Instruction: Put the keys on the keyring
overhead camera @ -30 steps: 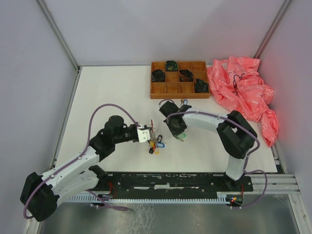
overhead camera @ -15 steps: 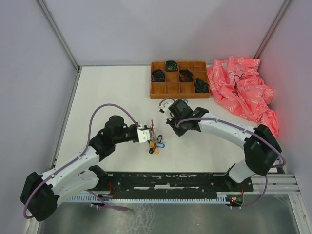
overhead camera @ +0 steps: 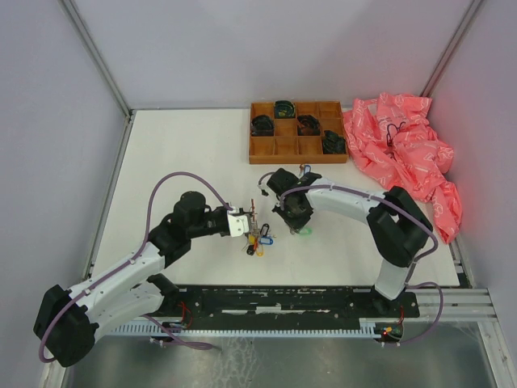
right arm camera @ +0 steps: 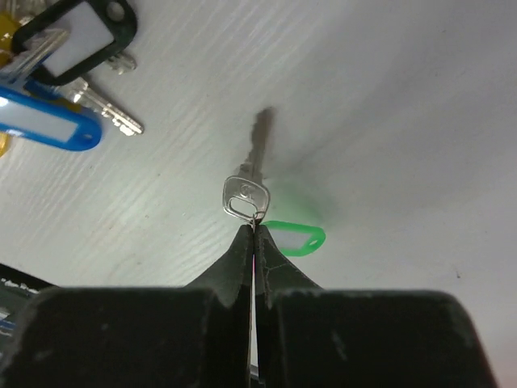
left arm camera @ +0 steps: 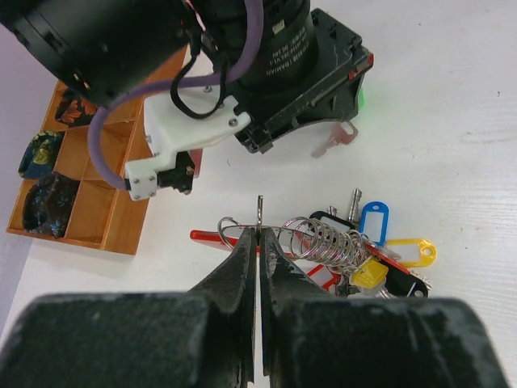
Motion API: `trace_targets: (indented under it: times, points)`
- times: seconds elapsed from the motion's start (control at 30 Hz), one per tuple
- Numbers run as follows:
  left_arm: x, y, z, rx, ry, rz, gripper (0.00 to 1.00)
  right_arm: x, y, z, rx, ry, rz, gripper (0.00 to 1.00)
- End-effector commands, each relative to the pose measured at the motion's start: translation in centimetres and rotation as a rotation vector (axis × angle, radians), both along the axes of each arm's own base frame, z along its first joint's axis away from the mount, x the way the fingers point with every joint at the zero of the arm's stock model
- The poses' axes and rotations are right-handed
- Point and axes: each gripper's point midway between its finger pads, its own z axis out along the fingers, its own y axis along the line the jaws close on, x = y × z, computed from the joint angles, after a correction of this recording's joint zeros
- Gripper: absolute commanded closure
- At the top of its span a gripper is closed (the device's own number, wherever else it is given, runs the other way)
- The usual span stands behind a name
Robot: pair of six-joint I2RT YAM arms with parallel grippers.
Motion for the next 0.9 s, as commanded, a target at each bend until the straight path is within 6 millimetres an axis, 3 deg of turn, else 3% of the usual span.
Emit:
trace_targets:
  times: [0.0,0.3,0.57,0.87]
  points:
    - [0.2,-0.8,2.9,-0.058,-0.051,-0.020,0.97,2.4,1.1,0.3,-0.015,-0.062,-0.082,0.99]
    - [0.2,-0.7,3.0,-0.057,-0.054,-0.017,0.97,4.5,2.4,-1.5,-0.028,-0.098,-0.125,0.91]
    - [0.2,-0.7,2.9,-0.056,-0.055,-0.017,0.97,4.2,2.3,-0.8,0.005,-0.106,-0.142,0.79]
    - [0.2,-0.7,2.8,-0.054,-0.050,-0.017,0.97,3.5,1.9,-0.8,0.009,-0.091,-0.155,0.78]
